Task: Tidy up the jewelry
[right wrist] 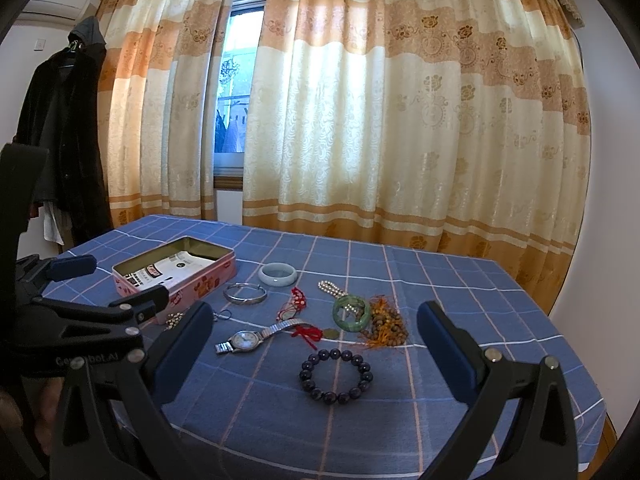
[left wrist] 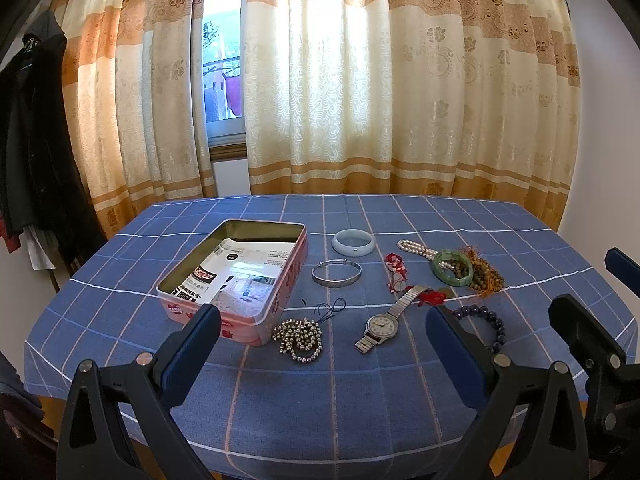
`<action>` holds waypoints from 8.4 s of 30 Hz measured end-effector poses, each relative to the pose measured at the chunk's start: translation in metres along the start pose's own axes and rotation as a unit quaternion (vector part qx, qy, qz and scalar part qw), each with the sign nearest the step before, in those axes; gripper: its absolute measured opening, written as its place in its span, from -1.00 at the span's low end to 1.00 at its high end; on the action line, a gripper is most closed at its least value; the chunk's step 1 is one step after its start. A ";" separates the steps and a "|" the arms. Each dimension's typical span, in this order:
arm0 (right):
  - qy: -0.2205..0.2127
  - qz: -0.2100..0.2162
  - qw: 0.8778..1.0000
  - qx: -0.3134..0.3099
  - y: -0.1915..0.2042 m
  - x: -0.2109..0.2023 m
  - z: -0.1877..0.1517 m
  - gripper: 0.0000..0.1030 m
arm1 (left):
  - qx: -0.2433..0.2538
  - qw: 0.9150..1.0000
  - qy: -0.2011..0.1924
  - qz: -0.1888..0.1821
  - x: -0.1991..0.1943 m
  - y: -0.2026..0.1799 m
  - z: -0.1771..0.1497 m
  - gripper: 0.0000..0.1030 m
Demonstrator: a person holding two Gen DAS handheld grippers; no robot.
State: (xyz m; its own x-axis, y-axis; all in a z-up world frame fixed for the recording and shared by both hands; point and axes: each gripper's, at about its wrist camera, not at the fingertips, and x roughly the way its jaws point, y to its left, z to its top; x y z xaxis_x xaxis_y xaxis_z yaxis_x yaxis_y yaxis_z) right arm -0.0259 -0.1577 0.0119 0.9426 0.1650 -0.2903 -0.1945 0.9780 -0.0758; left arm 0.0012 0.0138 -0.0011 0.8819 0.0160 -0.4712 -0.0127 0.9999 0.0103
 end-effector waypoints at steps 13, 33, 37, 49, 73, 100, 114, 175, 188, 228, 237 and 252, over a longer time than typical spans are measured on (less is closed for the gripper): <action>0.002 0.000 1.000 -0.003 0.002 -0.001 -0.001 1.00 | -0.001 1.000 0.001 0.000 0.001 0.002 -0.003 0.98; 0.001 0.002 1.000 -0.005 0.003 -0.001 0.003 1.00 | -0.002 1.000 0.000 0.001 0.001 0.002 -0.003 0.98; 0.001 0.003 1.000 -0.006 0.004 -0.001 0.004 1.00 | -0.002 1.000 -0.001 0.001 0.002 0.003 -0.002 0.98; 0.005 0.004 1.000 -0.004 0.004 0.003 0.002 1.00 | -0.004 1.000 0.004 -0.001 0.005 0.004 0.000 0.98; 0.147 0.008 0.988 0.039 -0.043 0.085 -0.066 0.75 | 0.032 0.993 0.086 -0.071 0.100 -0.021 -0.027 0.97; 0.213 0.033 0.976 0.026 -0.051 0.127 -0.067 -0.44 | 0.062 0.983 0.141 -0.104 0.143 -0.040 -0.021 0.53; 0.183 0.042 0.981 0.039 -0.062 0.121 -0.064 -0.83 | 0.102 0.970 0.177 -0.132 0.156 -0.058 -0.027 -0.28; 0.195 0.102 0.975 0.014 -0.027 0.113 -0.050 -0.69 | 0.048 0.991 0.029 -0.122 0.087 -0.002 0.041 -0.28; 0.163 0.155 0.974 0.036 -0.028 0.116 0.014 -0.69 | 0.039 0.995 -0.014 -0.088 0.076 0.037 0.079 -0.28; 0.159 0.238 0.956 -0.059 0.136 0.256 0.097 -0.69 | -0.005 0.998 0.061 0.010 0.215 0.166 0.089 -0.28; 0.181 0.235 0.954 -0.047 0.142 0.282 0.081 -0.69 | -0.008 0.996 0.087 0.017 0.238 0.170 0.079 -0.28; 0.198 0.227 0.952 -0.049 0.146 0.298 0.067 -0.69 | -0.018 0.993 0.117 0.015 0.247 0.174 0.079 -0.27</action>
State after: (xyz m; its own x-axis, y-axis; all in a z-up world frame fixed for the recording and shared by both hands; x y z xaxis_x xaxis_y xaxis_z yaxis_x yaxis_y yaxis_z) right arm 0.2451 0.0428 -0.0219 0.5837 0.4875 -0.6493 -0.5994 0.7982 0.0605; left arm 0.2539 0.1913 -0.0461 0.7469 0.0423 -0.6636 -0.0581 0.9983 -0.0017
